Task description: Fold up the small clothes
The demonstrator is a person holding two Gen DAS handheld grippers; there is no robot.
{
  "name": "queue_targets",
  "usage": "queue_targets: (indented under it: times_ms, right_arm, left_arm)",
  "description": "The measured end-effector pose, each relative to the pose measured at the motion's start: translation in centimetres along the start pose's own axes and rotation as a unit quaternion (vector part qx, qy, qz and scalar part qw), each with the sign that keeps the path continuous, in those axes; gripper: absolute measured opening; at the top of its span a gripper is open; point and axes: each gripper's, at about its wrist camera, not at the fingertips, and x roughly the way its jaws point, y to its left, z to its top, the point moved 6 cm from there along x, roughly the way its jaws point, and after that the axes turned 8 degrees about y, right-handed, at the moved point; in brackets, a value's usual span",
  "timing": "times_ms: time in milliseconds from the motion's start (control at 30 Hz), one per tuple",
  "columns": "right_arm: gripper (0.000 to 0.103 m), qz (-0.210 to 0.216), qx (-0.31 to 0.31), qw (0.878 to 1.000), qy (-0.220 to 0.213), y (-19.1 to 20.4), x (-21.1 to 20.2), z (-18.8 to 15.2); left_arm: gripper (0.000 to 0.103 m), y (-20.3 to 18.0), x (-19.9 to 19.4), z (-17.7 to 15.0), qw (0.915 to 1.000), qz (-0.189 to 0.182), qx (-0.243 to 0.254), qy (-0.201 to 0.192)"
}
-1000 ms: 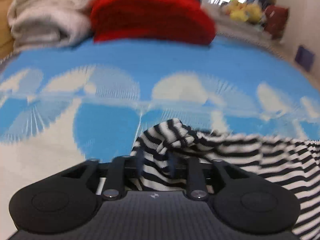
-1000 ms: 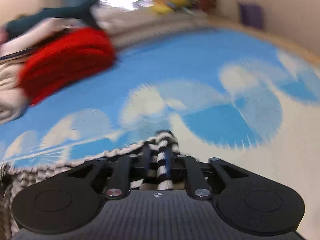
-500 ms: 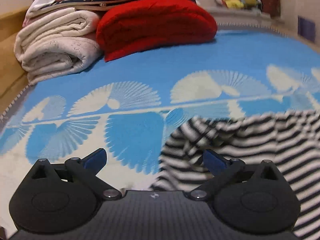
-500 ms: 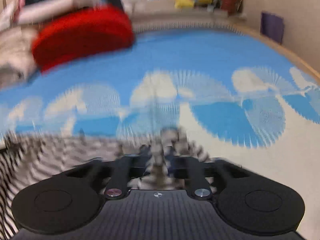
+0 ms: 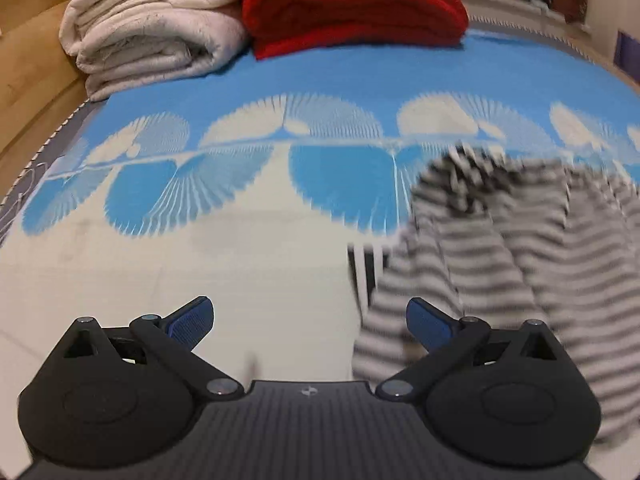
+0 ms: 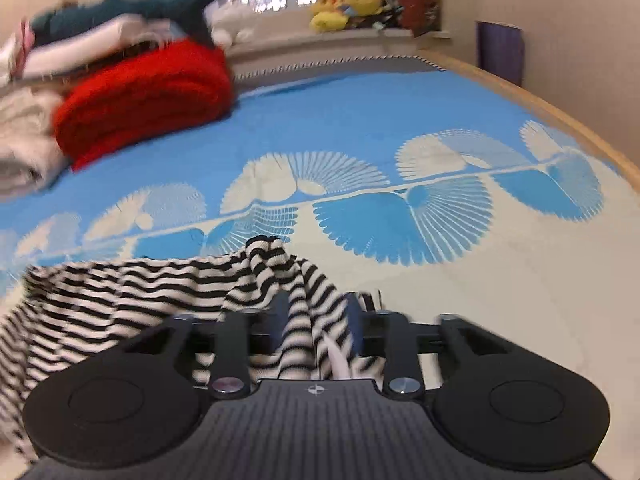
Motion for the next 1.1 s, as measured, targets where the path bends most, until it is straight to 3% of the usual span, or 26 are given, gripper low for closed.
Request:
queue_targets:
  times_ms: [100,233,367,533,667,767,800,833,867,900,933,1000,1100]
  right_arm:
    - [0.051,0.009,0.009,1.000,-0.003,-1.6,-2.9,-3.4]
    - [0.051,-0.014,0.023,0.998,0.062,-3.9,-3.0,-8.6]
    - [0.054,-0.019,-0.003,0.998,0.063,-3.9,-2.9,-9.1]
    - [0.054,-0.058,-0.044,0.994,0.086,-3.5,-0.9,-9.7]
    - [0.054,-0.059,-0.075,0.993,0.072,-2.2,-0.4,-9.5]
    - [0.051,-0.083,-0.113,0.985,0.096,-1.7,1.3,-9.8]
    - [0.041,-0.088,-0.118,0.984,0.106,-1.7,1.7,-9.9]
    - [0.036,-0.086,-0.114,0.984,0.111,-1.8,1.8,-9.9]
    - [0.033,-0.084,-0.105,0.985,0.110,-2.0,1.7,-9.7]
    - [0.020,-0.079,-0.094,0.987,0.106,-2.2,1.4,-9.5]
    - [0.011,-0.071,-0.080,0.989,0.100,-2.5,1.0,-9.2]
    - [0.007,-0.060,-0.054,0.993,0.090,-3.4,0.4,-8.9]
    - [0.005,-0.055,-0.016,0.996,0.068,-5.1,-0.8,-8.6]
  left_arm:
    - [0.103,-1.0,-1.1,-2.8,0.9989,0.023,0.036,0.021]
    - [0.103,-1.5,-3.0,-6.6,0.9978,0.023,0.055,0.030]
    - [0.103,-1.3,-2.1,-8.7,0.9973,0.020,0.051,0.048]
    - [0.103,-2.3,-1.7,-8.3,0.9981,-0.010,0.053,0.030]
    - [0.103,-3.9,0.0,-8.0,0.9961,-0.029,0.063,0.054]
    - [0.102,-5.3,1.0,-7.8,0.9948,-0.028,0.078,0.060]
    - [0.091,-5.7,0.9,-7.5,0.9949,-0.025,0.085,0.049]
    - [0.061,-6.2,0.6,-7.3,0.9945,-0.033,0.093,0.035]
    - [0.044,-6.6,0.2,-7.3,0.9931,-0.058,0.097,0.032]
    - [0.025,-6.8,-0.2,-7.2,0.9927,-0.076,0.088,0.032]
    - [0.020,-6.7,-0.6,-7.1,0.9935,-0.075,0.081,0.027]
    - [0.013,-6.4,-1.1,-7.2,0.9936,-0.078,0.079,0.022]
    - [0.011,-4.9,-1.7,-7.4,0.9941,-0.091,0.055,0.023]
